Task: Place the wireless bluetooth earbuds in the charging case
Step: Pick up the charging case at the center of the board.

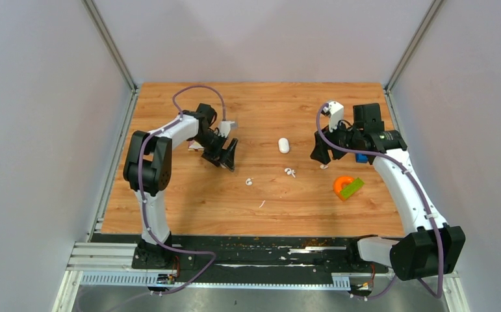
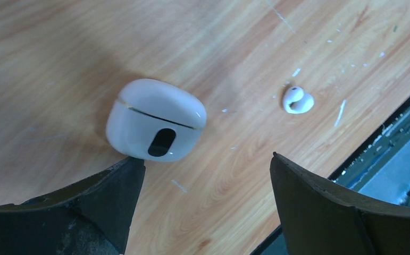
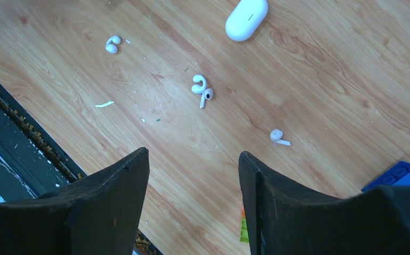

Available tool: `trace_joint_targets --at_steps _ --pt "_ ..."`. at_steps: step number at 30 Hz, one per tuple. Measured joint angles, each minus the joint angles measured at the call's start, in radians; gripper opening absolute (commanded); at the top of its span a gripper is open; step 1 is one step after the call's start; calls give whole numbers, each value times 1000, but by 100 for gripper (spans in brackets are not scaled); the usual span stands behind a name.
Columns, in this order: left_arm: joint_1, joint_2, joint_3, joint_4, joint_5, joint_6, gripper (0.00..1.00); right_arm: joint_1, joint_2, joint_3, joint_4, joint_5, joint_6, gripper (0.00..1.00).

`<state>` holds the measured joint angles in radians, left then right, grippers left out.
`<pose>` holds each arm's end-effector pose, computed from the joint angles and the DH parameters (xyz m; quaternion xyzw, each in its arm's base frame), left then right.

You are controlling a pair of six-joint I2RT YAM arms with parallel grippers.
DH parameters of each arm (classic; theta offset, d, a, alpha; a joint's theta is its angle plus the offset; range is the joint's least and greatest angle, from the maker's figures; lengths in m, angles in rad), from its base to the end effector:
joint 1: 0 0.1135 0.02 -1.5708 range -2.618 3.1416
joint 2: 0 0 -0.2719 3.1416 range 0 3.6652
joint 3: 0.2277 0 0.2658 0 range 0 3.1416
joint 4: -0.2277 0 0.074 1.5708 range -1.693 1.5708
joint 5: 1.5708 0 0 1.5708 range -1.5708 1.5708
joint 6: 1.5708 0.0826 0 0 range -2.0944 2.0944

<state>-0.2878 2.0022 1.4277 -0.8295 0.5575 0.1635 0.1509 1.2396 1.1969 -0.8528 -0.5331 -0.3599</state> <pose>0.3784 -0.1576 0.1281 0.2367 0.9286 -0.2786 0.0629 0.2740 0.0841 0.3062 -0.3144 0.8586 0.2138 0.3438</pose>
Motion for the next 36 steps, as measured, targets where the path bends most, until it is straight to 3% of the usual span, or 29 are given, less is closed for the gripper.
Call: trace_joint_targets --at_steps 11,18,20,25,28,33,36 --pt "-105 -2 -11 -68 42 18 93 -4 -2 -22 9 1 -8 63" --pt "-45 -72 -24 -207 63 96 90 -8 4 -28 18 -13 -27 64" --pt "0 -170 -42 -197 74 85 96 -8 22 -23 26 -63 -35 67" --pt "154 -658 -242 147 -19 -45 100 26 189 103 30 -161 -34 71" --pt "161 -880 -333 280 -66 -98 100 91 307 203 62 -144 -47 74" --pt "159 -869 -371 319 -45 -169 100 267 527 433 -8 -72 -186 74" --pt "235 -855 -532 358 -2 -251 100 352 684 565 -49 -61 -247 72"
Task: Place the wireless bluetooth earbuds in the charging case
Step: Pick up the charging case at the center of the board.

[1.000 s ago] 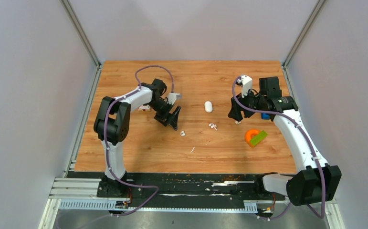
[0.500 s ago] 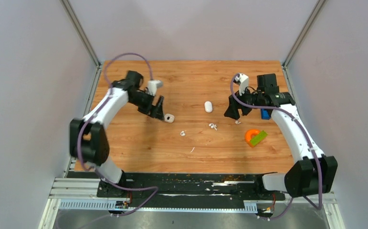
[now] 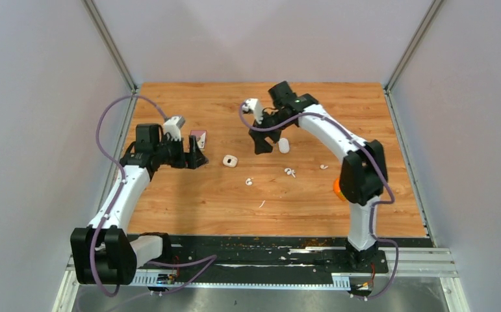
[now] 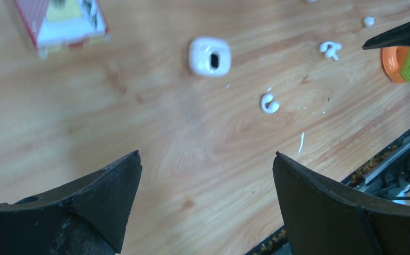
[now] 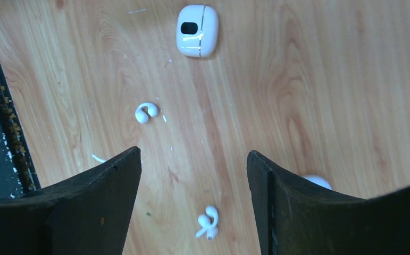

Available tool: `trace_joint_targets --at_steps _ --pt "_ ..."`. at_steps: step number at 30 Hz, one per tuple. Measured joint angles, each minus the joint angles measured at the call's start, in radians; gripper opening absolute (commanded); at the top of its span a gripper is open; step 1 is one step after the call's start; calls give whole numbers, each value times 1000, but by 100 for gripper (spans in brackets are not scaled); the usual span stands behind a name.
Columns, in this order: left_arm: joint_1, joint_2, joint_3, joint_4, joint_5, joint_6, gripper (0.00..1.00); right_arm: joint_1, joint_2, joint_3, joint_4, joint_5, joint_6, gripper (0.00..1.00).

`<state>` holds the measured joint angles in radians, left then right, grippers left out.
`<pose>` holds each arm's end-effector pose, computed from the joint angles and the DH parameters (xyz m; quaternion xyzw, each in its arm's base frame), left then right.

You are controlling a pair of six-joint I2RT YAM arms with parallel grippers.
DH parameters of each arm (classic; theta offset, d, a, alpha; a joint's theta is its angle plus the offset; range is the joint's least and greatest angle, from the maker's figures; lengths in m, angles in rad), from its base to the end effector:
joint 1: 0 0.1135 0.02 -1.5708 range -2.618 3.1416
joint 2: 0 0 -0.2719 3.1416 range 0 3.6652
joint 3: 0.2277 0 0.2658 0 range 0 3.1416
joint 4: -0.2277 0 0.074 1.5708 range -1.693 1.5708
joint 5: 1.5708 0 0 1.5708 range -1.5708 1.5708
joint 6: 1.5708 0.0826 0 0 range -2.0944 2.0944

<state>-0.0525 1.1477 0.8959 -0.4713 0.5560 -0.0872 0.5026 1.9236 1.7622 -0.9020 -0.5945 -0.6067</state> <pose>0.2795 -0.0583 0.2596 0.0976 0.8783 -0.2771 0.3771 0.3706 0.2565 0.2618 -0.5499 0.7481 0.2706 0.2544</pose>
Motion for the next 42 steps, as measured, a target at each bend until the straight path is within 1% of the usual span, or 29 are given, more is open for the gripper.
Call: trace_joint_targets --at_steps 3,7,10,16,17,20,23,27,28,32,38,42 --pt "85 -1 -108 10 45 -78 100 59 140 82 -26 23 -16 72" --pt "145 -24 -142 55 61 -127 100 124 272 143 -30 91 -14 70" --pt "159 -53 -141 78 73 -132 100 161 303 149 -3 153 20 71" --pt "164 -67 -142 114 99 -152 100 221 363 229 65 243 95 75" --pt "164 -67 -142 118 100 -155 100 226 365 230 74 249 103 74" --pt "166 -67 -142 130 100 -167 100 245 377 240 93 272 132 66" --pt "169 -67 -142 132 99 -172 100 254 394 242 124 303 164 62" --pt "172 -67 -144 134 99 -178 100 254 428 242 146 323 191 53" --pt "172 -67 -145 135 99 -180 100 254 436 242 146 324 192 53" --pt "173 -67 -148 140 99 -188 100 254 452 242 146 324 193 54" --pt "173 -79 -161 156 104 -201 100 259 452 242 145 324 186 59" --pt "173 -85 -172 160 112 -204 100 260 453 244 132 296 121 62"
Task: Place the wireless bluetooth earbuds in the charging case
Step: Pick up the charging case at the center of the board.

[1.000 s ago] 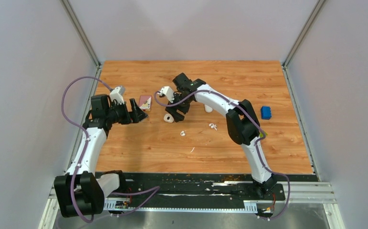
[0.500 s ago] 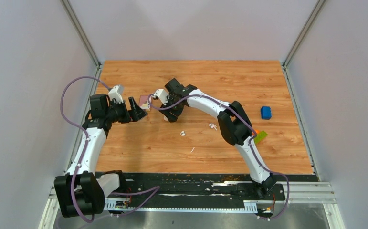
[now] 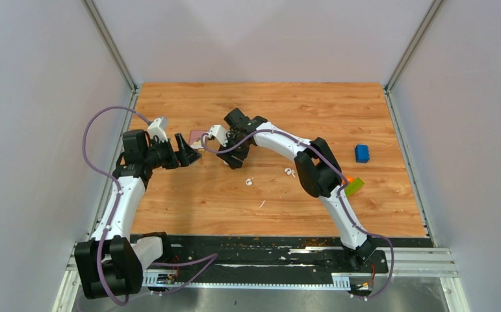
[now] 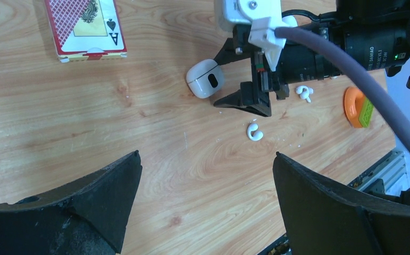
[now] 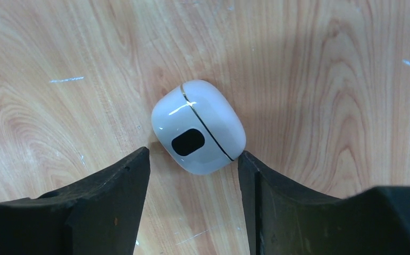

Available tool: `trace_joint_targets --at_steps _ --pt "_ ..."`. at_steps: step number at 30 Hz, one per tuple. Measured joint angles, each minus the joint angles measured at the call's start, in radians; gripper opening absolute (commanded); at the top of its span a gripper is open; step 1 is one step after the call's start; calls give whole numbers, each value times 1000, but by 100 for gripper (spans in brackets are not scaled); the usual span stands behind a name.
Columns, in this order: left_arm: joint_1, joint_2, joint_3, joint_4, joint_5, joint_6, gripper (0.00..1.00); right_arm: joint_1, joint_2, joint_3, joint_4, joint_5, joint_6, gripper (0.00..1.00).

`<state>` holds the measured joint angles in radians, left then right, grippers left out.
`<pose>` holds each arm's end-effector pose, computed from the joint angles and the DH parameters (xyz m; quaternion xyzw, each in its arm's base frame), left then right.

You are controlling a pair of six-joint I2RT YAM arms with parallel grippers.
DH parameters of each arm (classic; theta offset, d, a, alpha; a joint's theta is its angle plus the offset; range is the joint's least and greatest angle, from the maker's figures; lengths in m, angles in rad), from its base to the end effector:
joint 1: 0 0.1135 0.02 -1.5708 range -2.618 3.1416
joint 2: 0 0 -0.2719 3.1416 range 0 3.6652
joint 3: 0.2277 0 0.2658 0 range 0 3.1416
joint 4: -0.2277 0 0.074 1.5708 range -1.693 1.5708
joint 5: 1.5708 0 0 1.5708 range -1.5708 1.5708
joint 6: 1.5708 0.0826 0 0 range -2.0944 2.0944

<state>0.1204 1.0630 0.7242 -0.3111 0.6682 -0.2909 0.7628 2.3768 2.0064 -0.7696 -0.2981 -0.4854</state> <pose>0.2667 -0.0193 0.2376 -0.0302 0.8582 -0.3284 0.3932 0.3759 0.3928 0.1250 -0.5903 0.7654 0.1729 0.1893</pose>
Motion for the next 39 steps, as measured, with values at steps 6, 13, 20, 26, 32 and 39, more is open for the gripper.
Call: trace_joint_targets --at_steps 6,13,20,26,32,39 --pt "0 -7 0 1 5 0 100 1 8 13 -28 -45 -157 52" --pt "0 -8 0 0 8 0 100 1 12 18 -54 -75 -261 45" --pt "0 -8 0 0 13 0 99 1 13 23 -82 -101 -282 56" --pt "0 -5 0 -12 20 3 99 1 19 34 -81 -114 -283 58" --pt "0 1 0 -26 26 6 99 2 40 61 -60 -122 -285 57" --pt "0 1 0 -48 31 10 99 2 42 61 -60 -167 -310 47"
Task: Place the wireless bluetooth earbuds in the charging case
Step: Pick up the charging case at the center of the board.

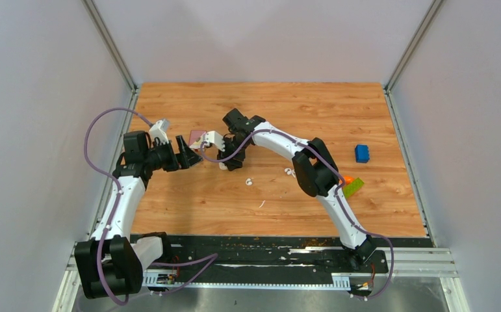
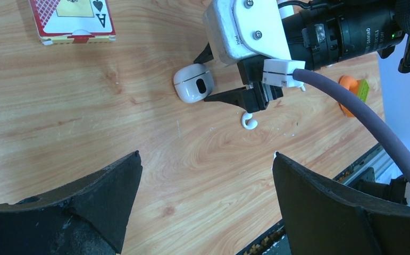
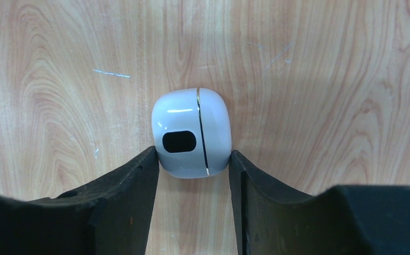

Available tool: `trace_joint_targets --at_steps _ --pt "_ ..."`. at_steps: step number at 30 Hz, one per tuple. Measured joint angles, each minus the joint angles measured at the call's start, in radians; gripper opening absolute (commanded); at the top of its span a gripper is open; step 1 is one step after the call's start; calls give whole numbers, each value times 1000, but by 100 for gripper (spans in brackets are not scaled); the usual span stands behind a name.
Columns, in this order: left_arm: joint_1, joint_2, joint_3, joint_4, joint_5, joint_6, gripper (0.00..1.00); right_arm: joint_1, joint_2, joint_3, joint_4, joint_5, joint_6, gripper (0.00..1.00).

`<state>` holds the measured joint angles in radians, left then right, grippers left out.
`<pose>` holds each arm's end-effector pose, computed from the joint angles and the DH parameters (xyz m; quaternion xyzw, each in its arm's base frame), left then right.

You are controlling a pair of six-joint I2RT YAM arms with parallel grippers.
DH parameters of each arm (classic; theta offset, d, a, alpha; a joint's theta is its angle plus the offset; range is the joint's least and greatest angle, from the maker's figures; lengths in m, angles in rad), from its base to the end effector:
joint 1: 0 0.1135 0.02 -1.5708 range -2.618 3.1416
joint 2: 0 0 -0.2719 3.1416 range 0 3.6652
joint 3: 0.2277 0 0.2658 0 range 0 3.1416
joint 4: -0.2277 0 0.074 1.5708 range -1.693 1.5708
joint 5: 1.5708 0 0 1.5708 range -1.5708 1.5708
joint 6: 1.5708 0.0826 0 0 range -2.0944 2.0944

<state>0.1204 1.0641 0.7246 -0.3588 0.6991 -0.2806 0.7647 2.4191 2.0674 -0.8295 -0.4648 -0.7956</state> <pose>0.2618 -0.0219 0.2334 -0.0278 0.8633 -0.3412 0.3709 0.3668 0.4033 0.1237 -0.7032 0.6473 0.2230 0.1918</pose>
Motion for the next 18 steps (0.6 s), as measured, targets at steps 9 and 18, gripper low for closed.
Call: trace_joint_targets --at_steps 9,18 --pt "6 8 3 -23 -3 18 99 0 0 -8 -15 -47 -6 49" --pt "6 34 4 -33 -16 29 99 -1 -54 -120 85 -69 -33 54"
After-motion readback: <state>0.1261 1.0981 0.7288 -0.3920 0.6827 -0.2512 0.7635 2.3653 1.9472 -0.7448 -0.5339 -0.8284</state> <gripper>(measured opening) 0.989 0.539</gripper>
